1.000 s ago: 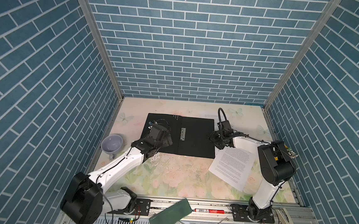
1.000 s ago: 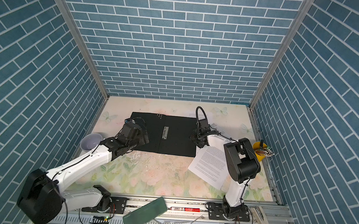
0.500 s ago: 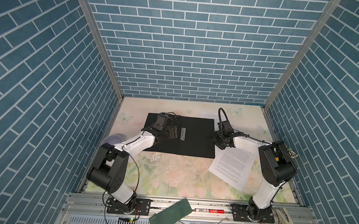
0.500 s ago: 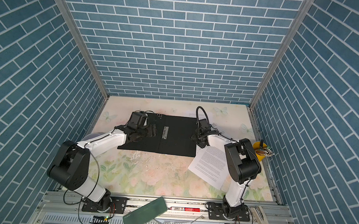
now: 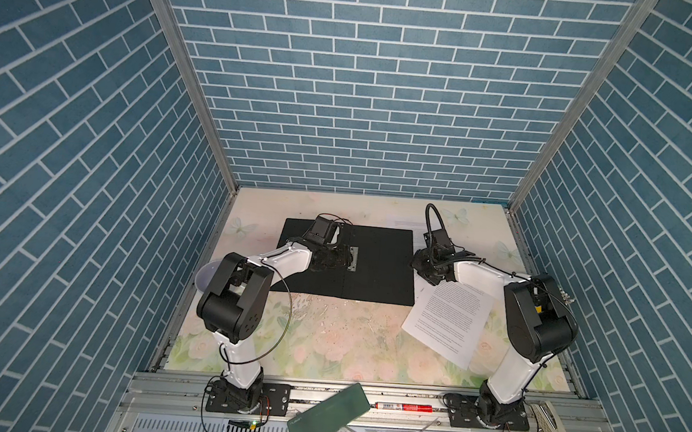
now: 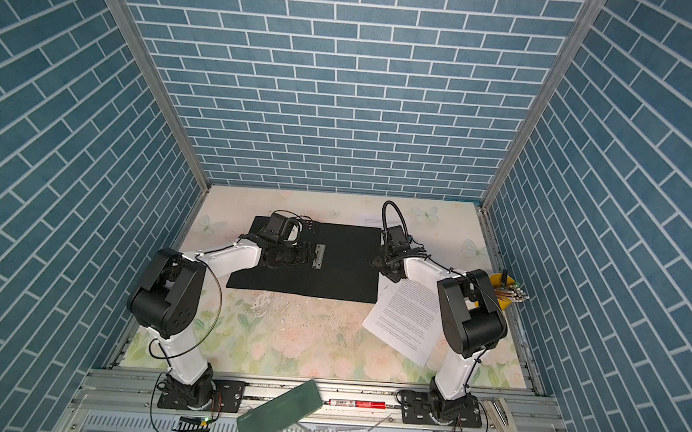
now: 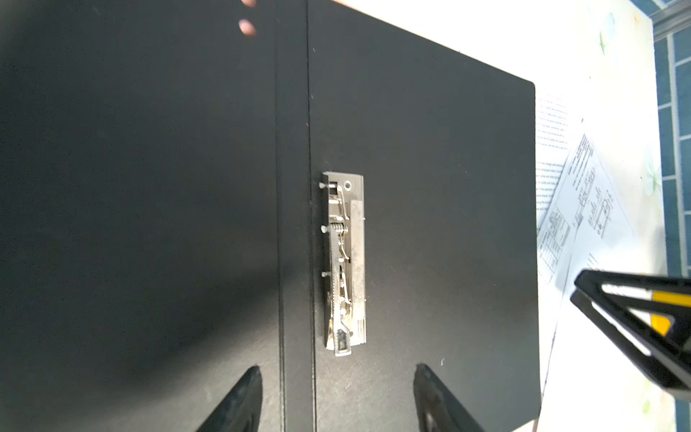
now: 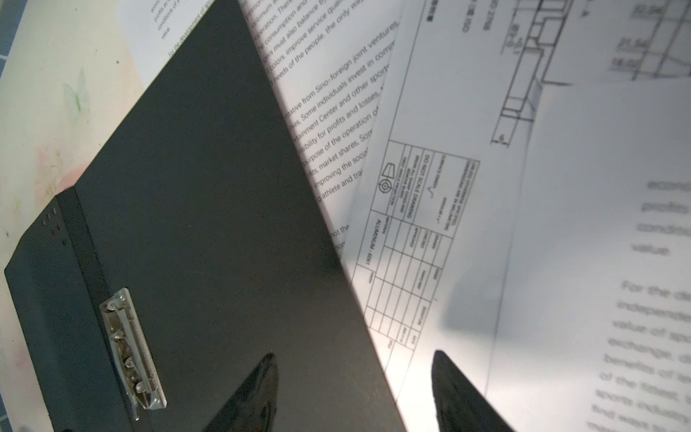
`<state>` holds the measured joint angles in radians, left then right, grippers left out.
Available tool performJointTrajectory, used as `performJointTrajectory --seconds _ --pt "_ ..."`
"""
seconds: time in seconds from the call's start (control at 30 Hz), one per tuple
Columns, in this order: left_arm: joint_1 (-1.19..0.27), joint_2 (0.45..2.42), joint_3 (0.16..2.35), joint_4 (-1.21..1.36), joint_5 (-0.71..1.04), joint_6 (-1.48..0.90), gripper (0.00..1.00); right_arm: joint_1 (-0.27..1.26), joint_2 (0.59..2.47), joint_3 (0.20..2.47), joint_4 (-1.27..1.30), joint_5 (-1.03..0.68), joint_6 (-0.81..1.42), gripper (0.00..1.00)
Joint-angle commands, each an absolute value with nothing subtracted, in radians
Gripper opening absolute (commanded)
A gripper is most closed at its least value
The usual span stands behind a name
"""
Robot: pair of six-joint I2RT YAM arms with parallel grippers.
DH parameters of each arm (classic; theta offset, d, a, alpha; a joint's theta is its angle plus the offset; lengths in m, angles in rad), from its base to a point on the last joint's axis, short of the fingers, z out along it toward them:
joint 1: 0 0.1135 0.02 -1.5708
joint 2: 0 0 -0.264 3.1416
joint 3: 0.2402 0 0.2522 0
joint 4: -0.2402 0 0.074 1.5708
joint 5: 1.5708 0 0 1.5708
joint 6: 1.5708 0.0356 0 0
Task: Put the files into the folder
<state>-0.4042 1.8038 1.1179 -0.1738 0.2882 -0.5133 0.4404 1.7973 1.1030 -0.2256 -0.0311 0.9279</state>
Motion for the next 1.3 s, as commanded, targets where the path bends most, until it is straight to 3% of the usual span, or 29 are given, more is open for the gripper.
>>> performJointTrajectory --seconds 0.0,1.27 --pt "-0.397 1.826 1.14 -0.173 0.331 -0.518 0.65 0.429 1.839 1.178 -0.249 -0.057 0.87 0.65" --pt "-0.422 1.919 1.166 -0.122 0.413 -0.57 0.62 0.391 2.075 1.465 -0.362 -0.17 0.753 0.65"
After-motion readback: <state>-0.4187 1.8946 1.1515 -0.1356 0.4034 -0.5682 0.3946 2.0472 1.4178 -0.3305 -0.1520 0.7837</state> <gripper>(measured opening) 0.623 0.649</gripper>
